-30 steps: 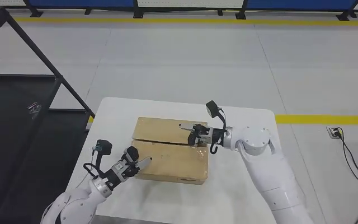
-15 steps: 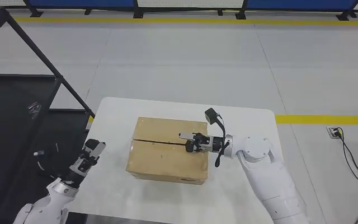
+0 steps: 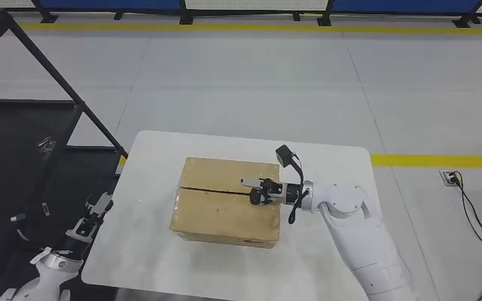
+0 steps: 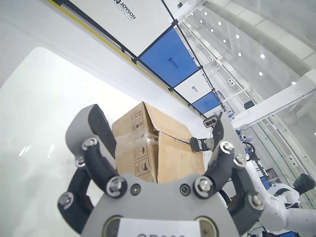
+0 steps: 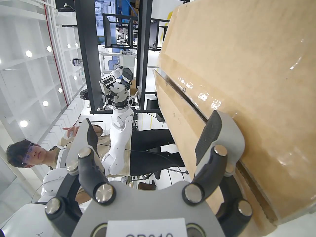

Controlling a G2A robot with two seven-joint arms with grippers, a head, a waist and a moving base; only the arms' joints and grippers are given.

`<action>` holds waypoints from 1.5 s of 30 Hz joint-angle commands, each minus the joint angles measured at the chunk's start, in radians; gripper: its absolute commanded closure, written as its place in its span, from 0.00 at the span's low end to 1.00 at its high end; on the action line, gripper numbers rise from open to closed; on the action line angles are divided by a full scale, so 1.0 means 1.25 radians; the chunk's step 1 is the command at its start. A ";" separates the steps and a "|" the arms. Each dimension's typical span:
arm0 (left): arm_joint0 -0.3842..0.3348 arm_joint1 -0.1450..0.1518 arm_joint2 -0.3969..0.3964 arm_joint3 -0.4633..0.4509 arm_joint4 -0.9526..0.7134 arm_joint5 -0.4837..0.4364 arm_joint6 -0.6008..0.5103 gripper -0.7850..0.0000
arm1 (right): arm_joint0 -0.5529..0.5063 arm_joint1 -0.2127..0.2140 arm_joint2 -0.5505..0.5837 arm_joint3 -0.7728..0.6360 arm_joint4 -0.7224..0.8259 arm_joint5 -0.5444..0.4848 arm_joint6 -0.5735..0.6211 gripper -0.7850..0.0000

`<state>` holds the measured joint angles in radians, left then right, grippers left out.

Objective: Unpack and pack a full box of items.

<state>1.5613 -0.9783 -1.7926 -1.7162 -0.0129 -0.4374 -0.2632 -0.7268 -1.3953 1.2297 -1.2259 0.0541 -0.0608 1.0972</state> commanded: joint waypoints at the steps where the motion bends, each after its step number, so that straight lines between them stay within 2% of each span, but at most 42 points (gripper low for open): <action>1: -0.016 -0.002 0.033 0.021 -0.029 0.054 -0.032 0.00 | 0.000 0.000 0.000 0.000 0.000 0.000 0.000 0.00; 7: -0.063 -0.015 0.133 0.107 -0.068 0.143 -0.062 0.00 | 0.000 0.000 0.000 0.000 0.000 0.000 0.000 0.00; 11: -0.097 -0.022 0.184 0.153 -0.087 0.154 -0.103 0.00 | 0.000 0.000 0.000 0.000 0.000 0.000 0.000 0.00; 21: -0.227 -0.045 0.270 0.276 -0.215 0.236 -0.147 0.00 | 0.000 0.000 0.000 0.000 0.000 0.000 0.000 0.00; 27: -0.285 -0.065 0.314 0.335 -0.299 0.266 -0.124 0.00 | 0.000 0.000 0.000 0.000 0.000 0.000 0.000 0.00; 33: -0.332 -0.081 0.344 0.385 -0.390 0.325 -0.130 0.00 | 0.000 0.000 0.000 0.000 0.000 0.000 0.000 0.00; 36: -0.353 -0.089 0.355 0.409 -0.412 0.341 -0.097 0.00 | 0.000 0.000 0.000 0.000 0.000 0.000 0.000 0.00; 45: -0.391 -0.109 0.365 0.455 -0.442 0.295 -0.001 0.00 | 0.000 0.000 0.000 0.000 0.000 0.000 0.000 0.00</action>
<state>1.0772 -1.1124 -1.3370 -1.1543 -0.5685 -0.0605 -0.2794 -0.7268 -1.3953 1.2296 -1.2259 0.0541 -0.0608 1.0972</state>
